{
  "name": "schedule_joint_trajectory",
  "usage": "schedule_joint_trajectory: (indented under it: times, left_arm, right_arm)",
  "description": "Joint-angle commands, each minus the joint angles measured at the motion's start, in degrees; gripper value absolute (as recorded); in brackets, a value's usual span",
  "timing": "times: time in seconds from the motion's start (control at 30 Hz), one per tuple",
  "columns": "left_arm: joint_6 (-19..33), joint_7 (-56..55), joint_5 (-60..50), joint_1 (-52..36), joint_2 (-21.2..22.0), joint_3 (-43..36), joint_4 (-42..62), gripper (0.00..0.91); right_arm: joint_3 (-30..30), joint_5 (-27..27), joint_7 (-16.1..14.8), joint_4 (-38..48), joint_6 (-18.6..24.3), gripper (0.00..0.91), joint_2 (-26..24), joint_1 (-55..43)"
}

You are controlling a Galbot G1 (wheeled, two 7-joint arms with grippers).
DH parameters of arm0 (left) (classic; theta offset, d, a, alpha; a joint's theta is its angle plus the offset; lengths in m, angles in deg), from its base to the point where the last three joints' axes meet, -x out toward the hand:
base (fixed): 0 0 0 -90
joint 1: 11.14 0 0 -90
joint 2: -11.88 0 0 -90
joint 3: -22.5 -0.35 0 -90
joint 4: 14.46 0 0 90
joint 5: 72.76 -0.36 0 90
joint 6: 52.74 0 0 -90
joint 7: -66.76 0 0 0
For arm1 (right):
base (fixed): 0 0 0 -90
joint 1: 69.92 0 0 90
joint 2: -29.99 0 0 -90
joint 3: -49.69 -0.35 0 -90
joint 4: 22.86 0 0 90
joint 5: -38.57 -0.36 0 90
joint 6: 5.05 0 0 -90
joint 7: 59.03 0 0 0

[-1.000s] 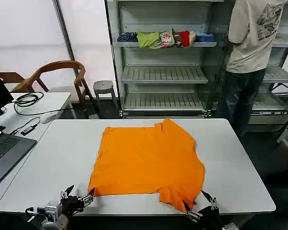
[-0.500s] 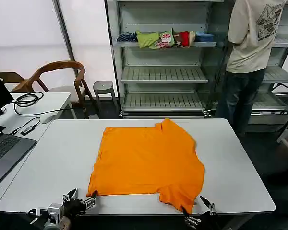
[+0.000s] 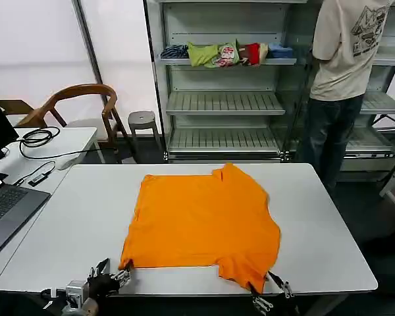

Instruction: Fold and organize the clothes.

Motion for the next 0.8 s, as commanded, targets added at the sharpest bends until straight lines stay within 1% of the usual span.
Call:
schedule_joint_trajectory:
  times: [0.03, 0.43, 0.57, 0.67, 0.73, 0.8]
  left_arm:
    - [0.0, 0.1, -0.1, 0.1, 0.3, -0.3, 0.0, 0.020]
    - [1.2, 2.3, 0.2, -0.2, 0.3, -0.2, -1.5, 0.020]
    - [1.9, 2.5, 1.7, -1.0, 0.1, 0.0, -3.1, 0.020]
    - [2.4, 2.6, 3.9, -3.0, -0.2, 0.5, -3.1, 0.020]
    - [2.4, 3.3, 5.7, -5.3, -0.8, 0.7, -2.1, 0.020]
    - [2.6, 4.2, 6.2, -6.5, -1.0, 0.7, -1.6, 0.020]
  right_arm:
    - [0.2, -1.3, 0.2, 0.1, -0.2, 0.000, 0.0, -0.1]
    - [1.0, -1.4, 0.2, -0.5, 0.7, 0.000, 0.2, -1.5]
    - [0.1, -2.1, 0.2, -2.1, 1.0, 0.000, 0.1, -2.0]
    - [-0.6, -3.3, 0.3, -3.0, 0.9, 0.000, 0.0, -3.6]
    - [-1.2, -4.6, 0.3, -2.7, 0.3, 0.000, -0.1, -6.3]
    - [-1.4, -4.8, 0.2, -2.4, 0.0, 0.000, 0.0, -7.3]
